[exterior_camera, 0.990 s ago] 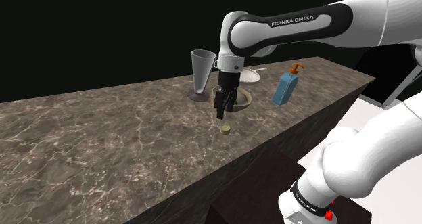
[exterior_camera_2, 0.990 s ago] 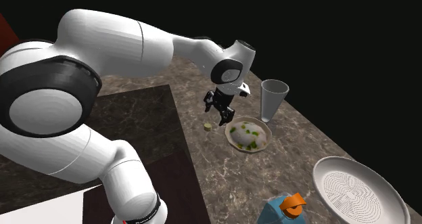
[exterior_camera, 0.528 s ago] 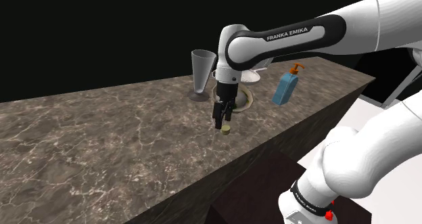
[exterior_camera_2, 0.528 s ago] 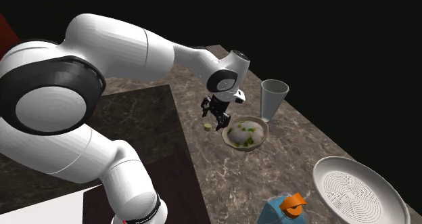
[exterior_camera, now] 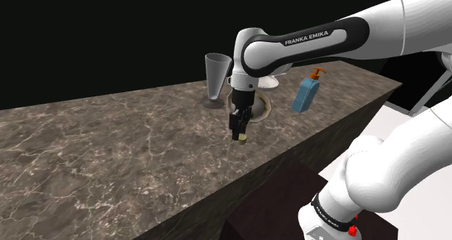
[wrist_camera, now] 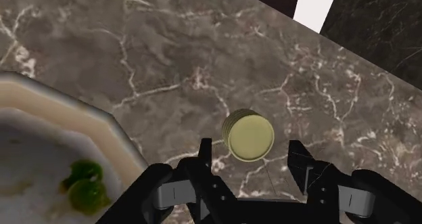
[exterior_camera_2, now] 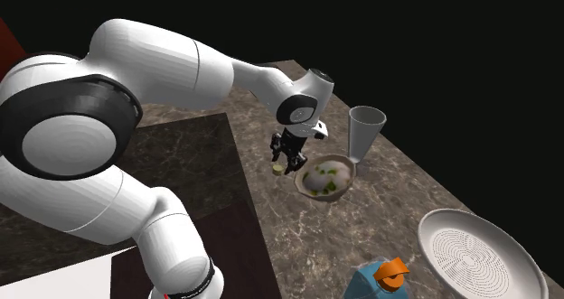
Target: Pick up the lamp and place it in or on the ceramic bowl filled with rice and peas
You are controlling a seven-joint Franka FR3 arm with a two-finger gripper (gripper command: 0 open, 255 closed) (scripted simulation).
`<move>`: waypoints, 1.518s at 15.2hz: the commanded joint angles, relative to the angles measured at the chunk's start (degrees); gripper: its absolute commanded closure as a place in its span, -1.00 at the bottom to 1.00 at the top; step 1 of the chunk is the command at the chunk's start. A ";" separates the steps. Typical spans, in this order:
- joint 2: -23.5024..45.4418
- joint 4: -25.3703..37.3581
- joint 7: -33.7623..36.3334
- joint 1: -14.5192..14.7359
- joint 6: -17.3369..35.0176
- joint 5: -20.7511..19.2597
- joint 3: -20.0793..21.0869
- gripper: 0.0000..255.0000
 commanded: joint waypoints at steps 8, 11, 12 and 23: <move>0.00 -0.05 0.01 -0.02 0.02 -0.02 -0.02 1.00; -0.55 1.04 0.28 -0.08 -1.59 -0.17 -0.10 1.00; -0.83 1.57 0.43 -0.10 -2.39 -0.24 -0.13 1.00; -3.00 8.16 2.02 -0.22 -11.01 -0.74 -0.44 1.00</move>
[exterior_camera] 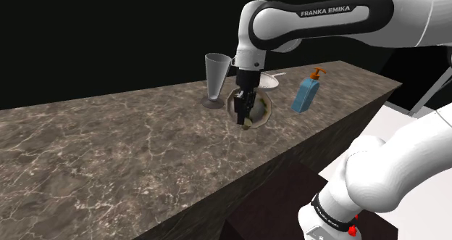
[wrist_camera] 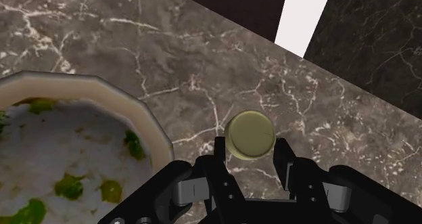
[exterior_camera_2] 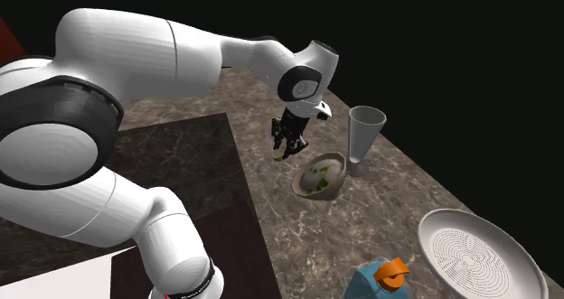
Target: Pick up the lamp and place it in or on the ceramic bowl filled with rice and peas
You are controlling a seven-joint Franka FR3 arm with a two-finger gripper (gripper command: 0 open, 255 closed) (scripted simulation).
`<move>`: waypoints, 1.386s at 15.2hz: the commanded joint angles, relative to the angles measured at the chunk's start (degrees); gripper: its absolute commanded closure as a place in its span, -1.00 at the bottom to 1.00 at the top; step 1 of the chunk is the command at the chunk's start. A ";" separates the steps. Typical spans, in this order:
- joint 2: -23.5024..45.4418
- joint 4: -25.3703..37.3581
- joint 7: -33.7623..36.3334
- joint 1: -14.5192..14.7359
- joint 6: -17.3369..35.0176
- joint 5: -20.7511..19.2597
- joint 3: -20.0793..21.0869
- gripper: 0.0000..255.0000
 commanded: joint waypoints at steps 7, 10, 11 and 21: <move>-0.60 5.64 1.21 0.00 -6.16 -0.18 -0.18 1.00; -0.64 7.90 1.63 0.00 -8.42 -0.22 -0.27 1.00; -0.63 8.68 1.76 0.00 -9.17 -0.23 -0.30 1.00; 1.79 16.21 0.21 -0.95 -14.71 -1.45 -2.24 1.00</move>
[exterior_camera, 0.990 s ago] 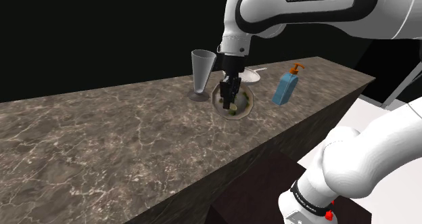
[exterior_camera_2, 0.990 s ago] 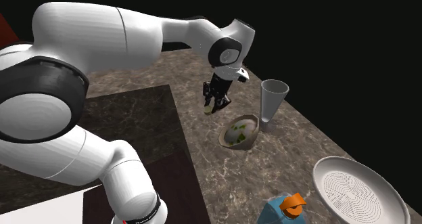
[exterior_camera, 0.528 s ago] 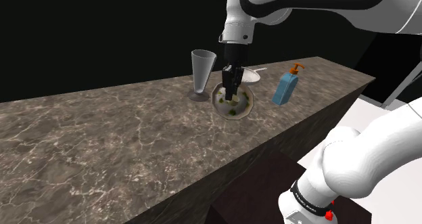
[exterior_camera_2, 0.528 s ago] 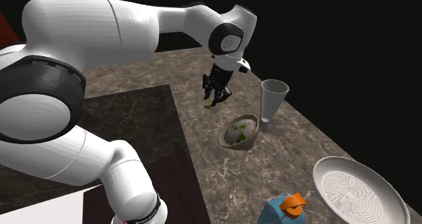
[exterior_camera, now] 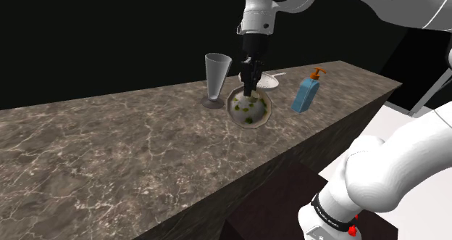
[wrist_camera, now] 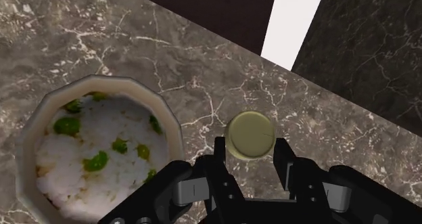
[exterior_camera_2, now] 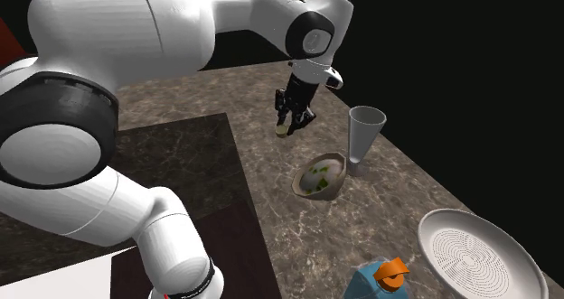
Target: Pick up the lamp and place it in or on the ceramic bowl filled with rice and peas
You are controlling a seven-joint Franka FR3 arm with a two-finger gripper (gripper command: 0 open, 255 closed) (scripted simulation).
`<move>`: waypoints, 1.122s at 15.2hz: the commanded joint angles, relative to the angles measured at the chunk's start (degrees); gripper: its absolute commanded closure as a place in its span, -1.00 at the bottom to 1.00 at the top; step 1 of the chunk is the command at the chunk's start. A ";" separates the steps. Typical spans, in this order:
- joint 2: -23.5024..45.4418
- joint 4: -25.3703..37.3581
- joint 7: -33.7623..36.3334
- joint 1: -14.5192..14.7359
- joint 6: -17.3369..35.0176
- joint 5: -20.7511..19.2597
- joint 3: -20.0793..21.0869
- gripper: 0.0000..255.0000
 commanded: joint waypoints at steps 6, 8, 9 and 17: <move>7.87 7.26 -8.65 -3.30 -0.95 -3.33 -5.59 1.00; 10.61 9.96 -11.12 -4.26 -1.27 -3.96 -7.07 1.00; 12.06 11.42 -12.35 -4.75 -1.47 -4.21 -7.79 1.00; 16.15 11.82 -16.21 -6.21 1.70 -4.78 -9.66 1.00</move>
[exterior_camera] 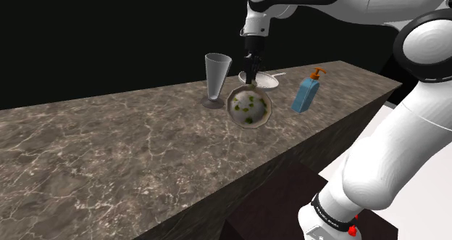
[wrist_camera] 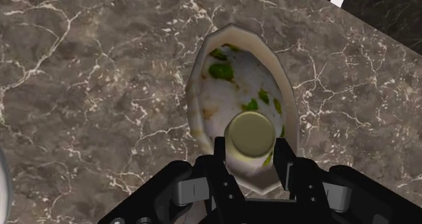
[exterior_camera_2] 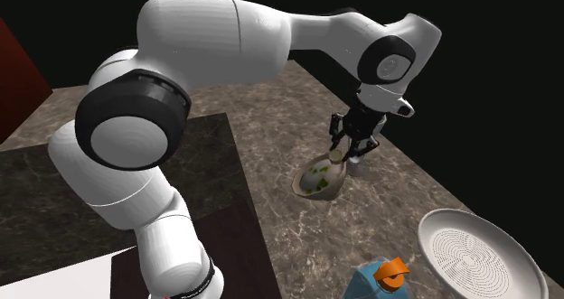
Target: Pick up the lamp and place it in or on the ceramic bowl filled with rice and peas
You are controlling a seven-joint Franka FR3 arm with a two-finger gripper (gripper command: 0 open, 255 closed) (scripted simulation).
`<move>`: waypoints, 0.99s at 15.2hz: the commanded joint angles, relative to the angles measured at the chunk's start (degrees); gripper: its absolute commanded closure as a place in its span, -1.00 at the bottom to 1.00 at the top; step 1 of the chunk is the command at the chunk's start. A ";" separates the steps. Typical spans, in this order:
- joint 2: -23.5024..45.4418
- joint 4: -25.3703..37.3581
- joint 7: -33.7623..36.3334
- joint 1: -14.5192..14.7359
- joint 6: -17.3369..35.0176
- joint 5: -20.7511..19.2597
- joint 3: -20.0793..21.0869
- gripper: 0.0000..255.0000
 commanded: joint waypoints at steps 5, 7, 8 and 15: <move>0.03 -4.88 -0.52 0.05 4.92 -0.01 0.05 1.00; 0.02 -4.89 -0.51 0.05 4.92 -0.02 0.04 1.00; 0.02 -4.88 -0.51 0.05 4.92 -0.02 0.04 1.00; 0.03 -4.88 -0.51 0.05 4.91 -0.02 0.04 -1.00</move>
